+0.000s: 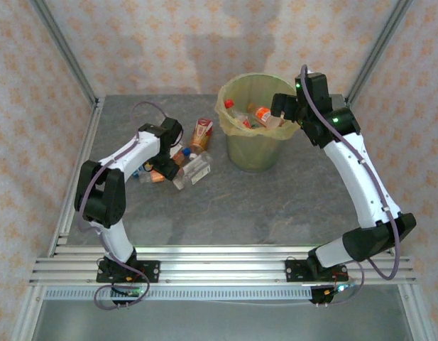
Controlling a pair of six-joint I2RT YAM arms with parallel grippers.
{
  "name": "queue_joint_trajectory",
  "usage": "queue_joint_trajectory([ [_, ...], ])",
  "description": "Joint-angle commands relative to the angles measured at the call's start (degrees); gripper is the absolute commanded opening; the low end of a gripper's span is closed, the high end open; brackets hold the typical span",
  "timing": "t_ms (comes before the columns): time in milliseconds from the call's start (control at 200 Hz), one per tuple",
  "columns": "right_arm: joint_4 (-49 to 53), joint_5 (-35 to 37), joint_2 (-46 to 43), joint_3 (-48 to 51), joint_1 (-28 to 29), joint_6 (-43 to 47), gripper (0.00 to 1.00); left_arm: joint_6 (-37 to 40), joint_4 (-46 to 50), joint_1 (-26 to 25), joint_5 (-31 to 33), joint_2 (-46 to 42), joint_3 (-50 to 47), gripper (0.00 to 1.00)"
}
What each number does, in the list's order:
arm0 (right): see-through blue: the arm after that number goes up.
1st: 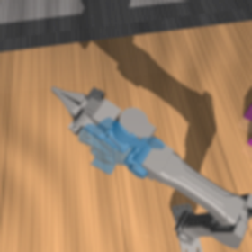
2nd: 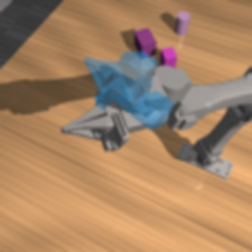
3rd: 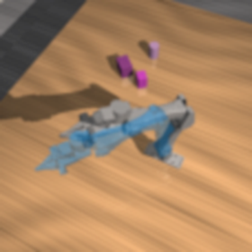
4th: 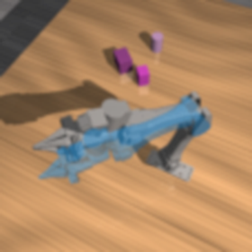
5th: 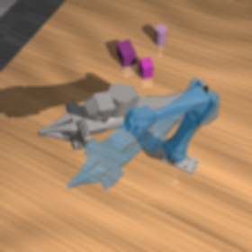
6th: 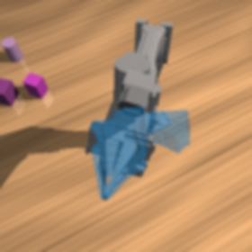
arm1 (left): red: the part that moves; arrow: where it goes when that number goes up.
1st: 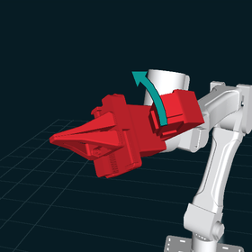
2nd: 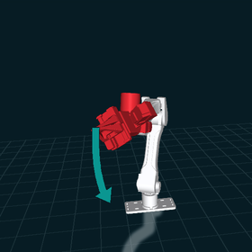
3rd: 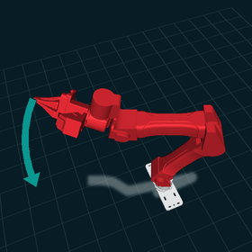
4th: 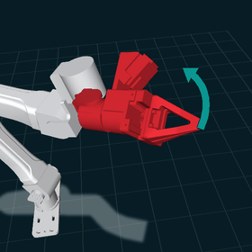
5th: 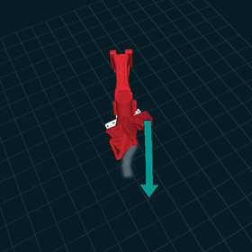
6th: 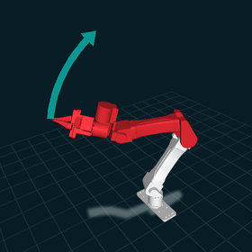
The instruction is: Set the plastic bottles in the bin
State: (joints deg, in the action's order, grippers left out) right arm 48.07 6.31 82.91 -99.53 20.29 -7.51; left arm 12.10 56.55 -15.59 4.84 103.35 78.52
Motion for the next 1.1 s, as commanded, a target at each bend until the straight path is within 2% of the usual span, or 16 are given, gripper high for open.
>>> queue_joint_trajectory([
  [0,-0.96,2.22,-1.55,0.56,-0.16,-0.58,0.99,0.73,0.31,0.22,-0.47,1.41,0.01,0.79],
  [360,-0.33,2.38,-0.78,0.78,-0.1,-0.31,0.99,-4.45,0.7,0.46,2.88,-5.37,4.56,0.8],
  [475,-0.27,3.17,-1.0,0.56,-0.1,-0.4,0.99,-7.08,-0.39,-0.24,-1.95,-9.03,5.36,0.82],
  [646,-0.03,3.94,-0.9,0.06,-0.17,-0.92,0.99,-7.78,-5.79,-5.77,-9.98,-14.24,2.48,0.91],
  [776,0.0,3.87,-0.71,-0.14,-0.09,-1.26,0.99,-8.78,-7.11,-8.23,-12.09,-12.6,2.17,0.98],
  [1096,-0.02,3.82,-1.3,0.12,-0.17,-1.58,0.99,-11.04,-11.51,-10.4,-12.42,-5.57,0.19,0.96],
])
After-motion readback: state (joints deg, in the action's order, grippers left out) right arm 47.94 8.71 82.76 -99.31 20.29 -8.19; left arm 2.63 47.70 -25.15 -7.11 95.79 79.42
